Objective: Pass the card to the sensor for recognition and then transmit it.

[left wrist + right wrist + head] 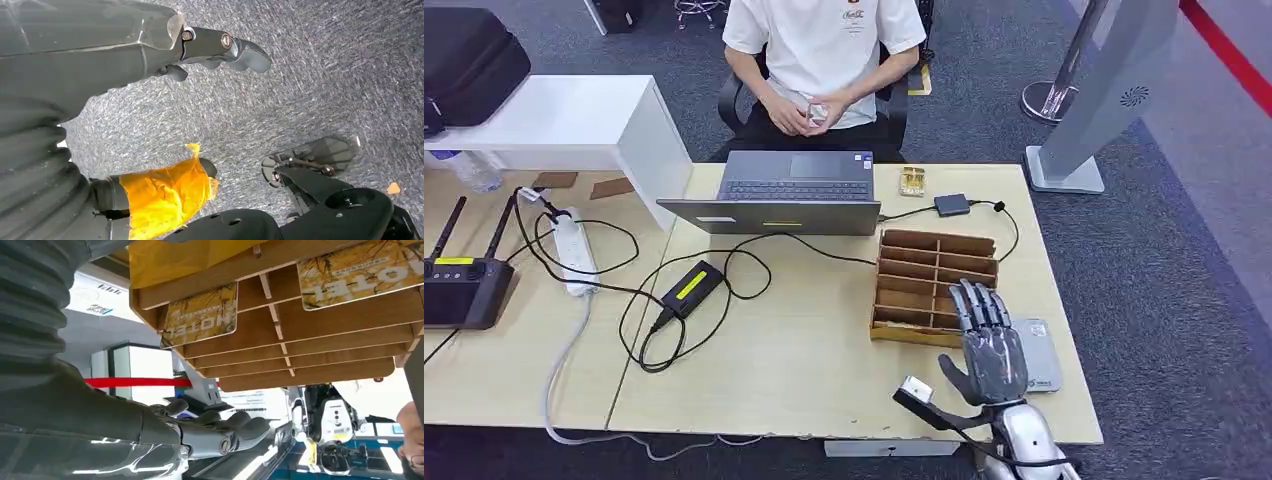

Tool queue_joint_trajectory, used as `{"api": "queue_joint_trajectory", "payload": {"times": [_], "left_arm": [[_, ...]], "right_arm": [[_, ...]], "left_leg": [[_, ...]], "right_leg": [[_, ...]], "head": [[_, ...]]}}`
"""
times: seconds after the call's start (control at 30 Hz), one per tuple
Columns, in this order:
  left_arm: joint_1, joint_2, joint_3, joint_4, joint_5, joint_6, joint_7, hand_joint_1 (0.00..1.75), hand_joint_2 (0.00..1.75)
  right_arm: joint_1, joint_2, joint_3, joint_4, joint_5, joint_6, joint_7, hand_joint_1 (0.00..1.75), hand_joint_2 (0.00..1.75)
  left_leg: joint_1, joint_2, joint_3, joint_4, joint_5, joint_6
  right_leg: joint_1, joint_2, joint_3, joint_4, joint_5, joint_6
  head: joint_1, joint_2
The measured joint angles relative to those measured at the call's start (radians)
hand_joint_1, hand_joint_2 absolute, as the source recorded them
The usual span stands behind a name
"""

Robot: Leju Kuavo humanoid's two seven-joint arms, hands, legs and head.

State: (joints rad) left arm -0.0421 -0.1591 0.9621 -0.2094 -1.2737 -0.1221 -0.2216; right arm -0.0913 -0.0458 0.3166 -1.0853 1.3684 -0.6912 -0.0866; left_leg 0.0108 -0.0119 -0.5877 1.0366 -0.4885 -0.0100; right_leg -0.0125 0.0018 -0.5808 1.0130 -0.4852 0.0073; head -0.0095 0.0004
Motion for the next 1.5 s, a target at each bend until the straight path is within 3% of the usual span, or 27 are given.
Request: {"api": "queue_joint_trajectory", "payload": {"times": [1.5], "left_arm": [[0.000,0.000,0.000,0.000,-0.011,-0.008,0.006,0.00,1.75]], "right_arm": [[-0.046,0.005,0.008,0.055,0.017,0.000,0.018,0.00,1.75]], "left_leg": [[0.000,0.000,0.000,0.000,0.000,0.000]], "right_leg": [[0.000,0.000,0.000,0.000,0.000,0.000]], "head": [[0.000,0.000]]}}
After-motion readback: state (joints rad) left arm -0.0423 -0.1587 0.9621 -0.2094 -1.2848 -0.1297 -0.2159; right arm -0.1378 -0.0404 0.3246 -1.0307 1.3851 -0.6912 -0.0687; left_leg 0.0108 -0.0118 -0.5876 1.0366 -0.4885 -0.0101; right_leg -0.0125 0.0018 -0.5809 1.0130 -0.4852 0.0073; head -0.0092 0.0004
